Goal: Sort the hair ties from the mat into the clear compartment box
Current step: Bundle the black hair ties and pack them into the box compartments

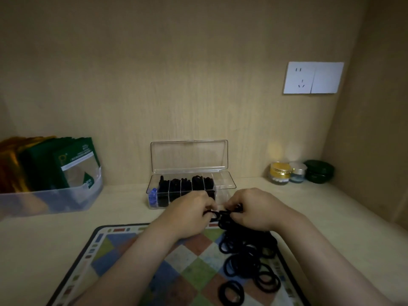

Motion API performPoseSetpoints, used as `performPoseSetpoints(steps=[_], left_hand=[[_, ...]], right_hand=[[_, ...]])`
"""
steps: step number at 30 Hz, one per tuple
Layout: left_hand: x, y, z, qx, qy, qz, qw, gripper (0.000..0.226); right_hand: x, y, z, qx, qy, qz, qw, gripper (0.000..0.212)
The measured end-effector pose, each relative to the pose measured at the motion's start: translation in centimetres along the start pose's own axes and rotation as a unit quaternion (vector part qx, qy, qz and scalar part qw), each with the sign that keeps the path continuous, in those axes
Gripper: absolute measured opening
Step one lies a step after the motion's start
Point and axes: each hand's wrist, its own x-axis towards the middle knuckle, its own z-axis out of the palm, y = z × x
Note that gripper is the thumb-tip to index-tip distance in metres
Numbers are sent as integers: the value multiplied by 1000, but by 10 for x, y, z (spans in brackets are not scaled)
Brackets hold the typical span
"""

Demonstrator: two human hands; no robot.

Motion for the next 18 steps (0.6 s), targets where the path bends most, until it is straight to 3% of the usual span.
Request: performPoseSetpoints(steps=[5,10,14,18], left_hand=[[-9,-7,10,8,-16,-3,1000,33],[-3,-9,16,-26,15,-31,999,20],[-4,-9,20,-42,22,-33,998,9],[-6,-6,10,-114,106,-55,986,7]], right_hand=[[8,-3,14,-62,-22,-24,998,33],[18,-4,21,-38,-4,-31,999,18],[19,0,20,22,15,-9,1000,16],[16,0,16,174,74,13,982,12]])
